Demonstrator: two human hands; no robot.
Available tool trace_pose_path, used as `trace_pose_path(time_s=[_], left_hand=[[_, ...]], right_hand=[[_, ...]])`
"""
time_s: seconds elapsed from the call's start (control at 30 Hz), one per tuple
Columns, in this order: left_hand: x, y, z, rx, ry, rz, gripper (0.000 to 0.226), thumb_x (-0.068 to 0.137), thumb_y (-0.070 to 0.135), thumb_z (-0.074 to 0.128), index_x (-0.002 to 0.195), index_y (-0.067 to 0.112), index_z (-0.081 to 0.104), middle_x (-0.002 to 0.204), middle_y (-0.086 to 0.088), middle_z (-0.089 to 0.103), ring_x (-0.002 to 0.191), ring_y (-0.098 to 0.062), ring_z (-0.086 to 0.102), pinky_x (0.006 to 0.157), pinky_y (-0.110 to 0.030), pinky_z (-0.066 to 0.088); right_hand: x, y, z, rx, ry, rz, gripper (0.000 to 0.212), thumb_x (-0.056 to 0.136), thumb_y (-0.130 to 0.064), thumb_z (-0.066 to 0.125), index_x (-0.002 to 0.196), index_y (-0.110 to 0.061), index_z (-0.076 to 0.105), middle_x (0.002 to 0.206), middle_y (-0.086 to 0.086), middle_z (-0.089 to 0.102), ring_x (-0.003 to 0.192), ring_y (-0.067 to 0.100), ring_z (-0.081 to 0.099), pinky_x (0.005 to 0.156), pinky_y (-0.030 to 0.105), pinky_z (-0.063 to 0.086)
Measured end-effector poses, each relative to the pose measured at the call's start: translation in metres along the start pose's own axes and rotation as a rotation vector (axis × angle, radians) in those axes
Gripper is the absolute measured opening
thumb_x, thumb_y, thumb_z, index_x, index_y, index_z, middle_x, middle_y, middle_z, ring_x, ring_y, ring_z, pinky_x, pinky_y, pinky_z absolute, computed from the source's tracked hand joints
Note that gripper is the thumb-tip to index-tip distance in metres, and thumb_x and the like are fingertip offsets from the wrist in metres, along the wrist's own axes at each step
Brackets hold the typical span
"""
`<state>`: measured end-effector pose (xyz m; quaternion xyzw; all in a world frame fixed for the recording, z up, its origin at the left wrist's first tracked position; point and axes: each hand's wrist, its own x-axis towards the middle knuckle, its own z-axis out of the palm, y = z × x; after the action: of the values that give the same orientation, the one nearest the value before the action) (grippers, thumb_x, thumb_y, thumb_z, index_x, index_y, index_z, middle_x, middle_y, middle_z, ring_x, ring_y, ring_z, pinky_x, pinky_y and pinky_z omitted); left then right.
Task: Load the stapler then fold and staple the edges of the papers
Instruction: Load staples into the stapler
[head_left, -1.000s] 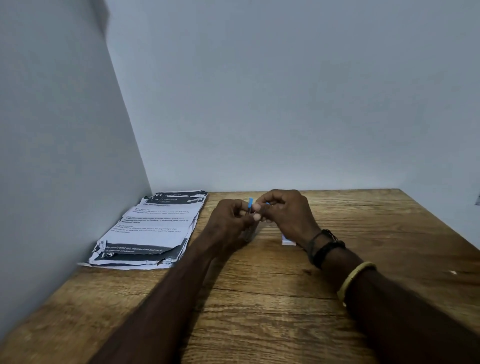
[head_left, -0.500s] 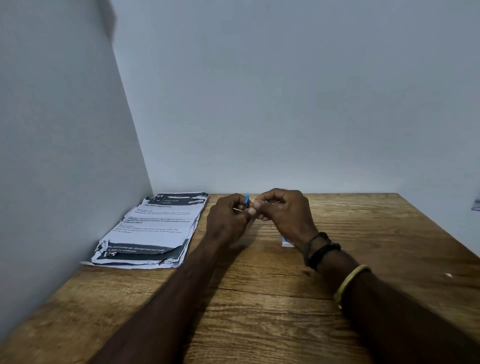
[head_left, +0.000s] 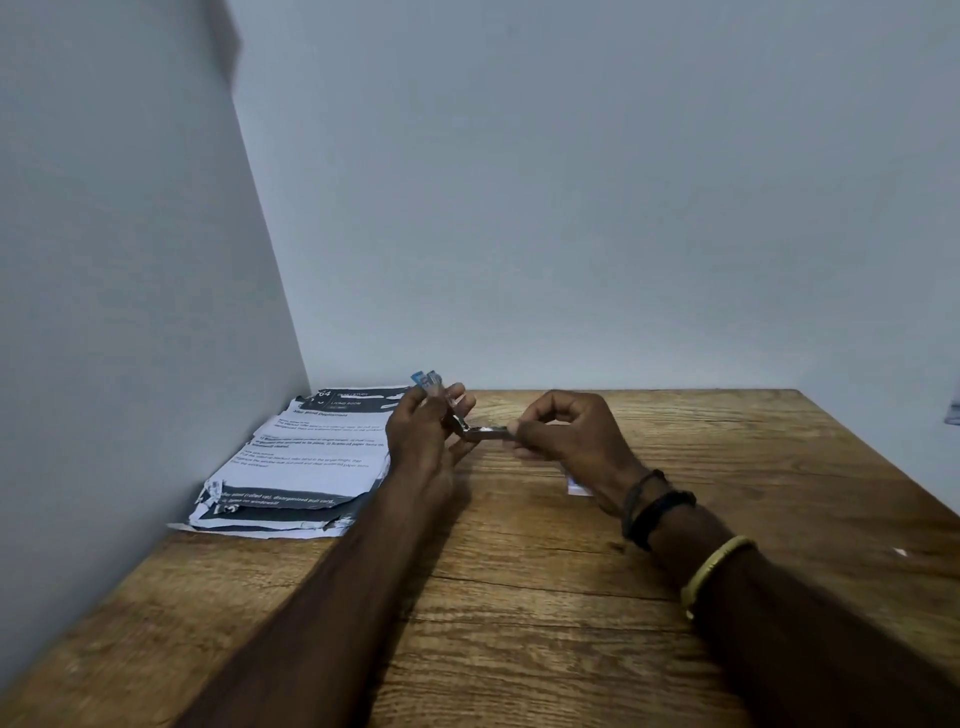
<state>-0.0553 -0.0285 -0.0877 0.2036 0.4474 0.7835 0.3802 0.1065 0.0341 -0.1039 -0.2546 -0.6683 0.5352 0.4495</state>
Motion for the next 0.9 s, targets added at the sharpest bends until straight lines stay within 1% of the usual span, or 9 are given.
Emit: trace_pose_path(time_s=[0.1,0.23,0.33,0.43,0.5,0.6,0.7,0.8,0.9], left_hand=[[0.001,0.001,0.001,-0.175,0.089,-0.104,0.032,0.107,0.014,0.044,0.128,-0.006,0.055,0.117,-0.023,0.067,0.093,-0.028,0.070,0.075,-0.045,0.062],[-0.002,0.002,0.004,-0.289,0.028,-0.287,0.029,0.103,0.008,0.043,0.119,-0.009,0.061,0.113,-0.023,0.068,0.086,-0.025,0.069,0.080,-0.037,0.057],[-0.004,-0.002,0.006,-0.163,-0.058,-0.272,0.025,0.099,0.007,0.047,0.103,-0.007,0.067,0.092,-0.017,0.074,0.073,-0.020,0.074,0.073,-0.033,0.062],[-0.006,-0.003,0.010,0.054,-0.124,-0.181,0.019,0.099,0.003,0.048,0.100,-0.005,0.065,0.089,-0.015,0.069,0.064,-0.016,0.070,0.061,-0.031,0.061],[-0.006,-0.002,0.007,0.290,-0.159,-0.076,0.021,0.102,0.007,0.049,0.088,0.003,0.064,0.082,-0.011,0.066,0.052,-0.009,0.066,0.046,-0.023,0.055],[-0.006,-0.004,0.001,0.564,-0.263,-0.013,0.023,0.104,0.016,0.051,0.092,0.005,0.068,0.081,-0.009,0.068,0.059,-0.010,0.062,0.044,-0.022,0.050],[-0.009,-0.008,0.000,0.595,-0.382,-0.021,0.022,0.102,0.015,0.055,0.091,0.002,0.070,0.079,-0.010,0.068,0.057,-0.012,0.061,0.043,-0.023,0.047],[-0.010,-0.010,0.001,0.650,-0.442,-0.011,0.024,0.094,0.017,0.063,0.079,0.001,0.072,0.077,-0.013,0.071,0.056,-0.015,0.064,0.044,-0.026,0.048],[-0.009,-0.011,0.000,0.768,-0.470,0.046,0.030,0.092,0.026,0.067,0.082,-0.002,0.072,0.077,-0.012,0.073,0.056,-0.017,0.066,0.043,-0.026,0.049]], right_hand=[[-0.003,-0.001,0.010,-0.233,-0.100,-0.051,0.012,0.075,-0.009,0.086,0.074,-0.006,0.074,0.074,0.002,0.075,0.069,0.014,0.073,0.071,0.035,0.063],[-0.009,0.000,0.025,-0.397,-0.218,-0.064,0.017,0.068,-0.011,0.091,0.075,-0.010,0.076,0.065,-0.007,0.073,0.062,0.009,0.068,0.064,0.022,0.053],[-0.009,0.000,0.029,-0.418,-0.228,-0.106,0.015,0.072,-0.015,0.089,0.079,-0.011,0.077,0.073,-0.008,0.075,0.065,0.006,0.066,0.068,0.018,0.050],[-0.008,-0.001,0.026,-0.439,-0.119,-0.160,0.007,0.079,-0.010,0.078,0.074,-0.015,0.077,0.081,-0.006,0.078,0.073,-0.003,0.068,0.074,0.014,0.051],[-0.007,-0.002,0.023,-0.402,-0.069,-0.126,0.014,0.080,-0.009,0.073,0.070,-0.019,0.074,0.081,-0.008,0.078,0.075,0.000,0.072,0.073,0.023,0.059],[-0.003,-0.002,0.016,-0.313,0.078,-0.042,0.010,0.085,-0.013,0.068,0.076,-0.016,0.070,0.078,0.002,0.076,0.069,0.022,0.075,0.067,0.049,0.064],[0.002,0.000,0.008,-0.334,0.212,-0.057,0.006,0.089,-0.021,0.069,0.091,-0.017,0.067,0.093,0.002,0.072,0.082,0.028,0.075,0.070,0.046,0.063],[0.003,0.003,0.002,-0.189,0.160,0.022,0.012,0.090,-0.015,0.072,0.099,-0.011,0.065,0.090,0.010,0.073,0.076,0.031,0.076,0.065,0.042,0.063],[0.004,0.006,-0.001,-0.121,0.100,0.049,0.010,0.089,-0.008,0.072,0.098,-0.006,0.068,0.085,0.022,0.075,0.071,0.031,0.074,0.068,0.043,0.063]])
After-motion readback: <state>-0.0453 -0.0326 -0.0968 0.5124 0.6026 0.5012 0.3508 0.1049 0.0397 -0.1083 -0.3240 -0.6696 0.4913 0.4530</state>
